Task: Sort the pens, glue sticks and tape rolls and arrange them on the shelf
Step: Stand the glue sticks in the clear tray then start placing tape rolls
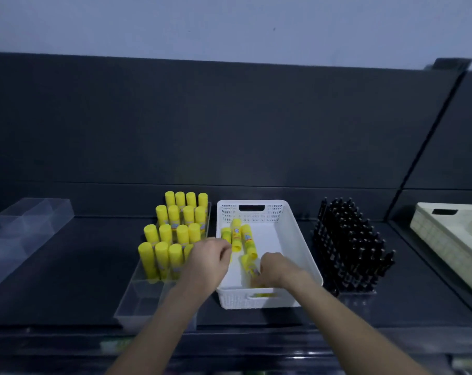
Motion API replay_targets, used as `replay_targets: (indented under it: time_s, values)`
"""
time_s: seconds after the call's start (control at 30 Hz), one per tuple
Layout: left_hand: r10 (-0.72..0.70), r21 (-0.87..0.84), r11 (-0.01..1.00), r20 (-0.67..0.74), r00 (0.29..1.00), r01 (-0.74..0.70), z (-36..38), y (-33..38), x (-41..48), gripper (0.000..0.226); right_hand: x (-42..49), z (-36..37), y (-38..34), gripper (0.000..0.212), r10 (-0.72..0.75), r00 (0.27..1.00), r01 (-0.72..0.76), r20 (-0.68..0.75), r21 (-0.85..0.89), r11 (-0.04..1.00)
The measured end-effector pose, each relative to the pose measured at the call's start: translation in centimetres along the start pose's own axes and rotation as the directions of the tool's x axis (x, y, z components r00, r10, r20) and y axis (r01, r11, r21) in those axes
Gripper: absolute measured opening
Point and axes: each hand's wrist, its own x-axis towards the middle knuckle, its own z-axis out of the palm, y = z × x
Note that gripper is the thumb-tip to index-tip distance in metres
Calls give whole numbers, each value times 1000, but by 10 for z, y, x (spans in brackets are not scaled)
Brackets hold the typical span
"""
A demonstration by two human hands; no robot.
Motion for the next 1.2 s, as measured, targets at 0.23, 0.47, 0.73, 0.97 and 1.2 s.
replay_targets:
  time_s: [0.23,0.47,0.73,0.97,1.2]
  values:
    - [-229,149,967,170,958,205,29,5,40,21,10,-12,31,18,-14,998,3,68,153,988]
    - [-495,328,860,359,791,390,83,9,101,49,26,-13,38,22,91,993,-10,-77,709,705]
    - [-611,306,789,302,732,532,116,-4,132,93,40,-4,45,18,125,965,91,-232,739,667]
    - [-576,30,775,442,687,631,109,-3,138,31,41,-3,48,6,118,967,113,-227,792,600]
    - [-572,-152,709,447,687,689,100,3,124,33,38,-8,48,10,87,976,133,-199,864,486]
